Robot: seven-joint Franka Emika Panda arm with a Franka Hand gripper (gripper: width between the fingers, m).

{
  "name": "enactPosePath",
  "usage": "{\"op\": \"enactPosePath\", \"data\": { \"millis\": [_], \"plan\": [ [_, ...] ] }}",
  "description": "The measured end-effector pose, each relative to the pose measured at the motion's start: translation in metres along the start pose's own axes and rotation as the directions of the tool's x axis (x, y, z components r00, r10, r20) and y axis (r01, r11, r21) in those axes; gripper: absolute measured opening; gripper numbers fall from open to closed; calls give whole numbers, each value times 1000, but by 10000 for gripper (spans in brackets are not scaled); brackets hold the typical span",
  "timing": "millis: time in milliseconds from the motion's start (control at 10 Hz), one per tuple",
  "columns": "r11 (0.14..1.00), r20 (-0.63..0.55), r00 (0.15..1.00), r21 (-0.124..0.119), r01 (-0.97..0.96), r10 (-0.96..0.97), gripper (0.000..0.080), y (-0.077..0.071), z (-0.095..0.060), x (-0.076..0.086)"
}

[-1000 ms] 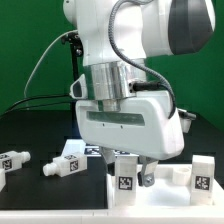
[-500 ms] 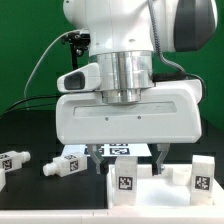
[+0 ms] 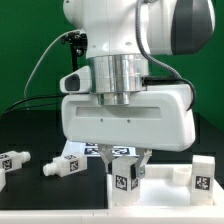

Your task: Assemble square table

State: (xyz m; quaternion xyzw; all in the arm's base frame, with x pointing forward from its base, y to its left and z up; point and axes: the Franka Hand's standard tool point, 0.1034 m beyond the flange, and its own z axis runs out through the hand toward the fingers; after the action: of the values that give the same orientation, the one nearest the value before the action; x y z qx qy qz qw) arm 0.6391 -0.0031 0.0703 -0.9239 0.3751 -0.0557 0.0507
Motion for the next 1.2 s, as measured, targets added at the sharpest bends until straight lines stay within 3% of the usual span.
{"op": "enactPosePath", "data": {
  "millis": [200, 400, 700, 900, 1000, 1200],
  "plan": [
    [917, 18, 917, -23, -398, 398, 292, 0, 0, -5],
    [728, 47, 726, -48, -684, 686, 290, 1, -1, -2],
    [607, 36, 606, -56, -792, 794, 288, 2, 1, -3],
    [397, 48, 395, -60, -916, 918, 288, 3, 0, -1],
    [334, 44, 331, -60, -941, 942, 288, 2, 0, -1],
    [310, 38, 308, -60, -949, 951, 289, 3, 0, -1]
  ]
}}
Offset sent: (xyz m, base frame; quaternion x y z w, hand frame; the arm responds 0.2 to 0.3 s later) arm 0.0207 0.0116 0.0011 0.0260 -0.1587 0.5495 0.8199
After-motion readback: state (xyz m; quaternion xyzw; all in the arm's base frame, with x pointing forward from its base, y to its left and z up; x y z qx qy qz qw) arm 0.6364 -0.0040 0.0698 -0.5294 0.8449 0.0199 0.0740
